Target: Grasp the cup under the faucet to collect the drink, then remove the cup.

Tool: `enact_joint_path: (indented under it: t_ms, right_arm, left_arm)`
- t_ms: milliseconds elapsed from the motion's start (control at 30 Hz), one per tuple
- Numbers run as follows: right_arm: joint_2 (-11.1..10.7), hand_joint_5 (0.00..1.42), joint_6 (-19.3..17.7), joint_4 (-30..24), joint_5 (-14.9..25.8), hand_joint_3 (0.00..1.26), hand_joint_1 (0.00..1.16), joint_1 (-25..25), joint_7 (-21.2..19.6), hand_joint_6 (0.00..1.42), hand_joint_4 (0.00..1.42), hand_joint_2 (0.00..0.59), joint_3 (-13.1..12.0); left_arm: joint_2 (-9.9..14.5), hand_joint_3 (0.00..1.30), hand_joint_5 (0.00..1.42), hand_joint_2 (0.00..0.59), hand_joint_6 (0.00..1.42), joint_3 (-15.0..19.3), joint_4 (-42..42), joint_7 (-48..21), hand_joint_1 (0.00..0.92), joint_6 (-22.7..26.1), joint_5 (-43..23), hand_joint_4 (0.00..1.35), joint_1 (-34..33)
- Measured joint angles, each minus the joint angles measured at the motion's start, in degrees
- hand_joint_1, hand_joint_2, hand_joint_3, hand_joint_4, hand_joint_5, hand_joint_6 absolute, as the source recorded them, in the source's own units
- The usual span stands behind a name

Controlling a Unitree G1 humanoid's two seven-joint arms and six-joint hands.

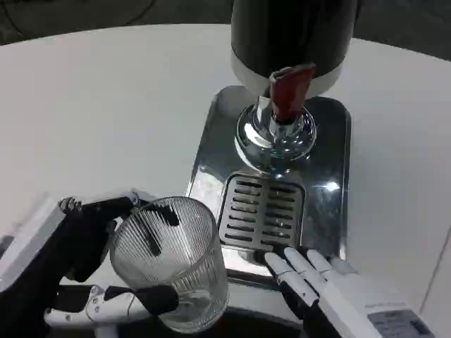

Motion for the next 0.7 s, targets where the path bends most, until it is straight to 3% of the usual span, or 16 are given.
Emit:
enact_joint_path:
  t_ms: [700]
  right_arm:
    - [0.04, 0.0, -0.01, -0.54, 0.05, 0.06, 0.35, 0.8, 0.16, 0.0, 0.0, 0.392, -0.02]
  left_arm:
    - [0.05, 1.06, 1.42, 0.206, 1.42, 0.56, 0.0, 0.0, 0.46, -0.31, -0.01, 1.24, 0.22]
